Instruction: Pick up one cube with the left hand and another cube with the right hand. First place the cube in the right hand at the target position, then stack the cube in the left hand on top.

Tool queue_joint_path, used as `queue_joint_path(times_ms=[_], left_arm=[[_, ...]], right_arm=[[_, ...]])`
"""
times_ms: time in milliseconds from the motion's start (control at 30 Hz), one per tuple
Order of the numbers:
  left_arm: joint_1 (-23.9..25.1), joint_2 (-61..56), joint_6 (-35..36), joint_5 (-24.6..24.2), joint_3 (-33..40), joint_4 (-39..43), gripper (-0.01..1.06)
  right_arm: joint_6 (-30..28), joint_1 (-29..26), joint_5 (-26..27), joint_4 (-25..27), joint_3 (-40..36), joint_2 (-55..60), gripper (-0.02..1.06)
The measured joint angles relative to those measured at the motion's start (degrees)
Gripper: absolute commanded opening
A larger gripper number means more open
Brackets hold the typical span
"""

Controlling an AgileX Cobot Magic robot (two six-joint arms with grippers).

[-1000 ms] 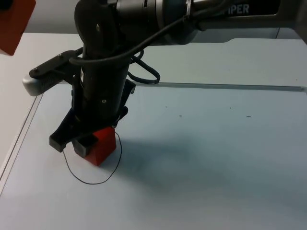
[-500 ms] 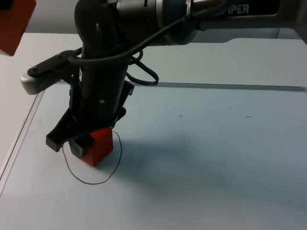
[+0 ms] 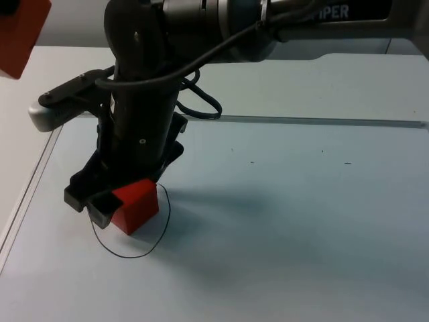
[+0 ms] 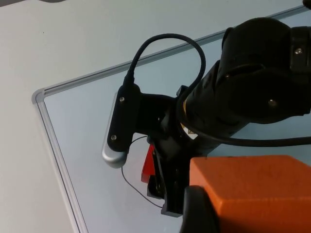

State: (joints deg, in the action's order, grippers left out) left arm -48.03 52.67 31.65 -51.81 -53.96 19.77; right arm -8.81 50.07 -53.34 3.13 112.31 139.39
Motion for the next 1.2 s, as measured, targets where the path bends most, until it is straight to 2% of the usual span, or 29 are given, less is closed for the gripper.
queue_joint_path(times_ms=[200, 400, 633, 800, 967, 1033, 1067, 1200], left_arm=[[0.0, 0.0, 0.0, 0.0, 0.0, -0.4, 0.00], [0.0, 0.0, 0.0, 0.0, 0.0, -1.1, 0.00], [0.0, 0.7, -0.3, 0.5, 0.0, -1.2, 0.00], [0.0, 5.3, -2.5, 2.9, 0.0, -1.3, 0.00], [0.7, 14.2, -3.7, 6.5, 0.0, -0.3, 0.00], [3.6, 19.2, -7.6, 8.0, 0.0, -2.9, 0.00], [3.6, 19.2, -7.6, 8.0, 0.0, -2.9, 0.00], [11.7, 24.7, -21.4, 11.6, 0.0, -14.9, 0.00]], right_arm=[[0.0, -0.4, -1.6, -0.3, 1.0, -3.2, 0.80], [0.0, -5.3, -2.8, 0.0, 2.1, -12.1, 0.80], [-1.1, -9.9, 0.9, 0.3, 2.1, -26.1, 0.77], [-4.8, -10.2, 1.7, 1.4, 2.2, -37.8, 0.77], [-8.3, -10.1, -1.6, 4.2, 2.3, -47.3, 0.77], [-9.1, -10.1, -3.6, 4.6, 2.3, -49.5, 0.77], [-9.1, -10.1, -3.6, 4.6, 2.3, -49.5, 0.77], [-10.6, -10.1, -8.4, 5.4, 2.3, -54.4, 0.77]])
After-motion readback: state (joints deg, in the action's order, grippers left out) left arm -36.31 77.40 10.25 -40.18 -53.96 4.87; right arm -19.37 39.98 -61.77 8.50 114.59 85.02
